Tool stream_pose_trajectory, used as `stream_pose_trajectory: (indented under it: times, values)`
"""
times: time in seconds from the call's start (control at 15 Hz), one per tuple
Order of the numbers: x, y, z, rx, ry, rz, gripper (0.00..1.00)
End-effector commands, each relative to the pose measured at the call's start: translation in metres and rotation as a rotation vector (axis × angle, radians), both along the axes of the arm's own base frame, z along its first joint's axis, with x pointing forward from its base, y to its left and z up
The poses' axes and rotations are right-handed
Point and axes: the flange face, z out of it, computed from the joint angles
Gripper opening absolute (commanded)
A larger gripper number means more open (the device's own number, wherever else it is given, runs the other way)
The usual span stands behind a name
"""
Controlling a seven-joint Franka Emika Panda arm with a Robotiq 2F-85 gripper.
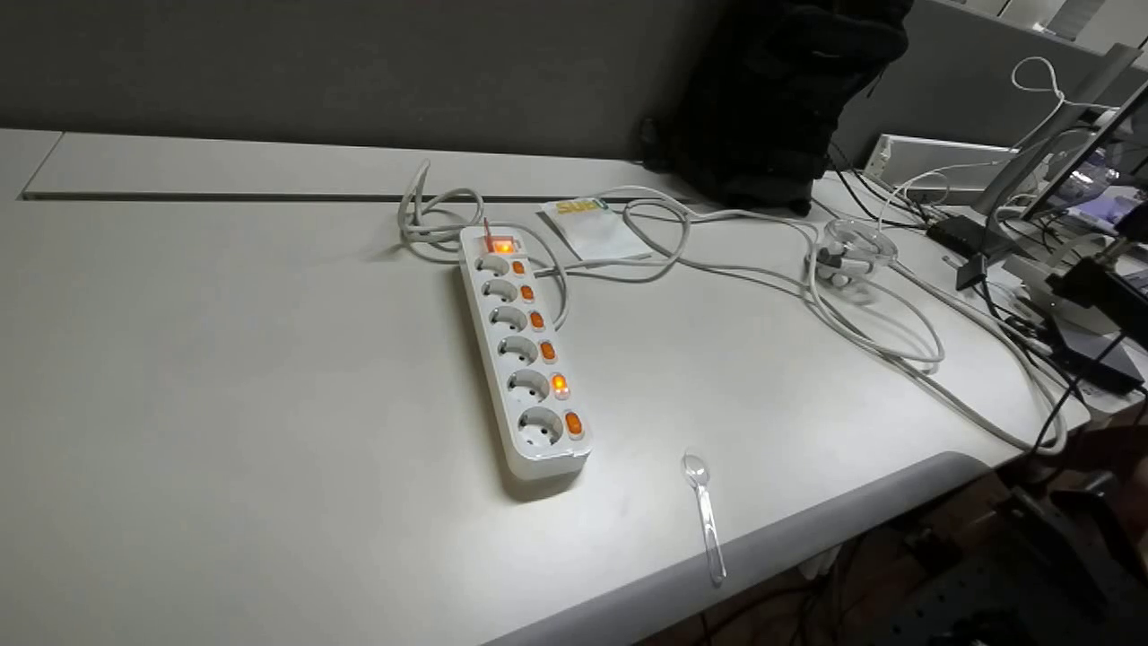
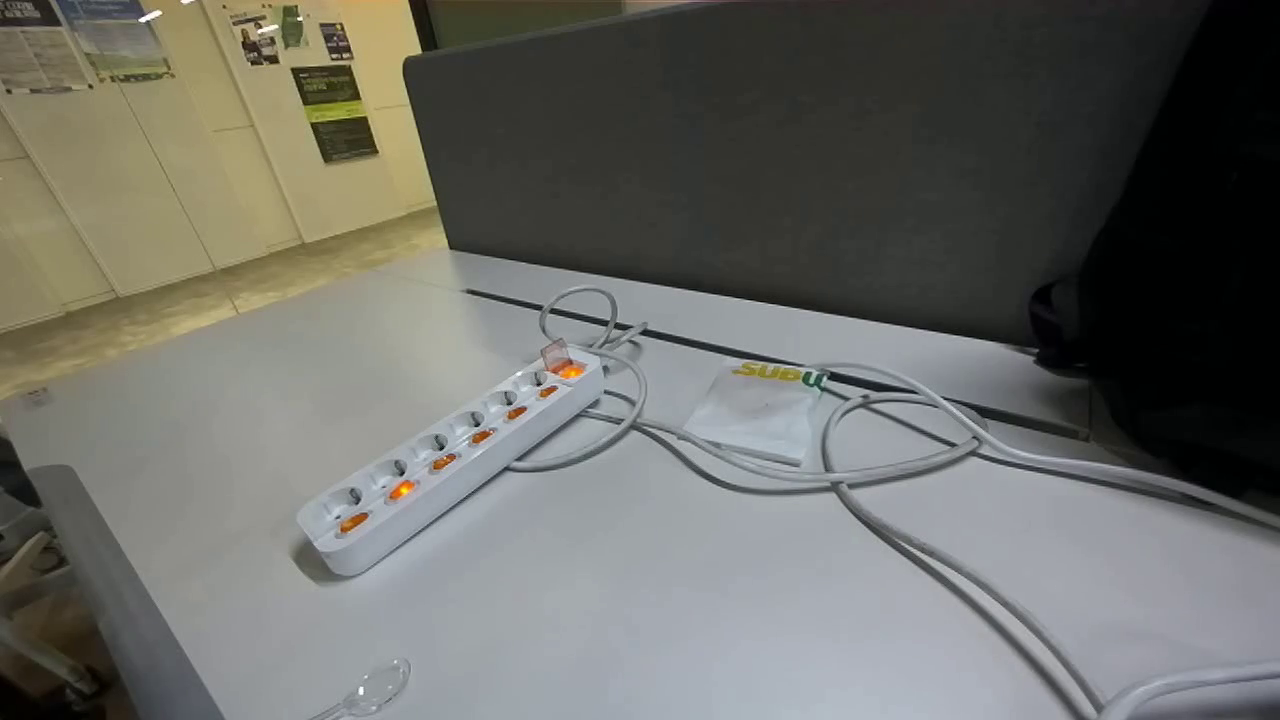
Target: Turn off the switch to the left
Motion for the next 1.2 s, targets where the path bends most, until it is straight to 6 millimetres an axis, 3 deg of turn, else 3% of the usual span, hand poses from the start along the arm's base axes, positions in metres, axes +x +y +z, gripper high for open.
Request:
stream_pose_trajectory:
  times: [0.0,0.4,0.47,0.6,0.87,1.13]
  values:
    - [0.008,0.001,-0.013,-0.022,0.005,-0.019,1.0]
    - [0.027,0.003,-0.065,-0.082,0.009,-0.014,1.0]
    - [0.03,0.005,-0.075,-0.089,0.007,-0.016,0.75]
    - [0.035,0.009,-0.094,-0.106,0.016,-0.017,0.69]
    - [0.042,0.018,-0.127,-0.148,0.006,-0.056,0.38]
    - [0.067,0.028,-0.133,-0.199,-0.107,-0.08,0.12]
